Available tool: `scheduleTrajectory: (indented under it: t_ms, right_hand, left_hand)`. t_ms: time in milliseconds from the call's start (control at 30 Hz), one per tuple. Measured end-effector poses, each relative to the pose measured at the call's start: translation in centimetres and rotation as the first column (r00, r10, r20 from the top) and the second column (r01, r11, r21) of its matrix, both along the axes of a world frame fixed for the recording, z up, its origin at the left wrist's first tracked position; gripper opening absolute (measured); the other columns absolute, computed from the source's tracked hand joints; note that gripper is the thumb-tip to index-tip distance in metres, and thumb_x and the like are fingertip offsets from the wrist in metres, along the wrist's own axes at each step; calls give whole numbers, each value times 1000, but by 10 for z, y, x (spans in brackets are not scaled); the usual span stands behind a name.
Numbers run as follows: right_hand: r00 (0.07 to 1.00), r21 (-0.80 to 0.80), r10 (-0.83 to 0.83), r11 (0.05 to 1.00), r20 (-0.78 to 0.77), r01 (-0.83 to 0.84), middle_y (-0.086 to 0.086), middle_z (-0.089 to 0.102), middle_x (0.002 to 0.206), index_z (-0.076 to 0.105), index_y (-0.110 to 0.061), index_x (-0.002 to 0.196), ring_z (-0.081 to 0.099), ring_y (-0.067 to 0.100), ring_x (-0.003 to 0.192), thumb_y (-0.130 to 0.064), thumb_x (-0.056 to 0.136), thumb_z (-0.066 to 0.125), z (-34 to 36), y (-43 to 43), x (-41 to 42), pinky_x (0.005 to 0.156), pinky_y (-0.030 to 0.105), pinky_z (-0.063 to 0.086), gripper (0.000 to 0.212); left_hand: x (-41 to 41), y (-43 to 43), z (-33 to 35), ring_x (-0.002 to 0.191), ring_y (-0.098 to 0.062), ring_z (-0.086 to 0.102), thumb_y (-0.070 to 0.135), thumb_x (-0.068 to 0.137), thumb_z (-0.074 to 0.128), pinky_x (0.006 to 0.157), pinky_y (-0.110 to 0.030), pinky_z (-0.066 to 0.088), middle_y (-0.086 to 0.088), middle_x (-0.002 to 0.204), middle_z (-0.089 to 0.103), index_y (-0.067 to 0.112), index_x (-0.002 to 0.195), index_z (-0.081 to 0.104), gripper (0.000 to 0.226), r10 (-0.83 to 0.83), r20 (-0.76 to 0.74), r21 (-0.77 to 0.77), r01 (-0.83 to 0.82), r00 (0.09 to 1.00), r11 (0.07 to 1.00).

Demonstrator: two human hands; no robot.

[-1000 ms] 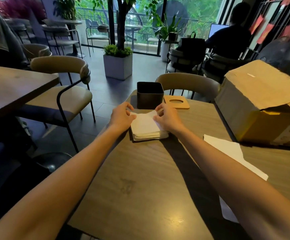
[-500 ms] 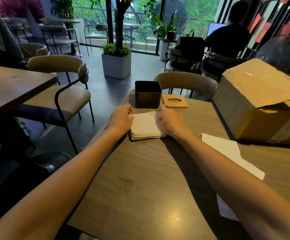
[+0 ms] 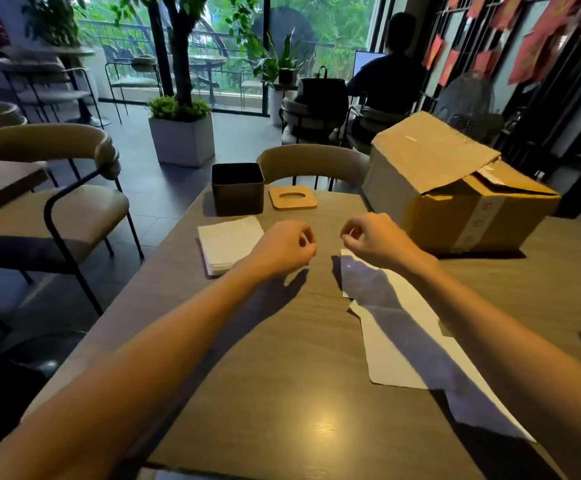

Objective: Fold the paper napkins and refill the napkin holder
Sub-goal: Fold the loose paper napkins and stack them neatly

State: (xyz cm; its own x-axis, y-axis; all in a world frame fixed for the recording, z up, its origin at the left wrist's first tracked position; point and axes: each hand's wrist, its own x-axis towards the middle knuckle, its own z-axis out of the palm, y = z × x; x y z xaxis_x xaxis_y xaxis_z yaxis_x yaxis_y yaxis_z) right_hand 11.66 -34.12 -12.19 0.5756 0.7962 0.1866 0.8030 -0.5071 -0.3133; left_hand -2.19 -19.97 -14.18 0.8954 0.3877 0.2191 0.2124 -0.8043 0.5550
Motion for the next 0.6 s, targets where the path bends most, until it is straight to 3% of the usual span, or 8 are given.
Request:
scheduleTrajectory:
  t_ms: [167, 333, 433, 600]
  right_hand:
    - [978, -84, -210, 974, 24, 211, 2, 73, 89, 75, -14, 94, 66, 18, 79, -29, 94, 61, -12, -53, 21, 70, 36, 59, 21]
    - [932, -83, -362, 930, -19, 359, 5, 62, 58, 71, -10, 65, 62, 21, 61, -44, 90, 65, -32, -72, 33, 56, 36, 51, 43]
    - [917, -48, -396, 918, -45, 394, 1, 56, 55, 70, -12, 65, 60, 20, 61, -46, 89, 67, -38, -70, 33, 57, 33, 48, 42]
    - [905, 0, -406, 913, -125, 409, -3, 67, 72, 75, -20, 79, 64, 14, 73, -35, 90, 69, -44, -59, 31, 65, 33, 58, 19]
  left_hand:
    - [33, -35, -14, 93, -14, 62, 36, 95, 59, 85, -32, 54, 0, 101, 65, 20, 110, 63, 23, 13, -78, -60, -18, 997, 998]
    - [60, -51, -27, 98, -20, 61, 52, 92, 60, 88, -37, 54, -3, 107, 64, 16, 118, 59, 44, 140, -183, -2, -143, 973, 990]
    - [67, -55, -26, 94, -20, 61, 44, 92, 63, 85, -35, 54, -5, 100, 64, 13, 109, 61, 35, 182, -182, -42, -193, 966, 980]
    - [68, -53, -27, 92, -20, 63, 30, 92, 66, 86, -37, 56, -5, 93, 67, 16, 92, 66, 14, 202, -146, -198, -228, 969, 953]
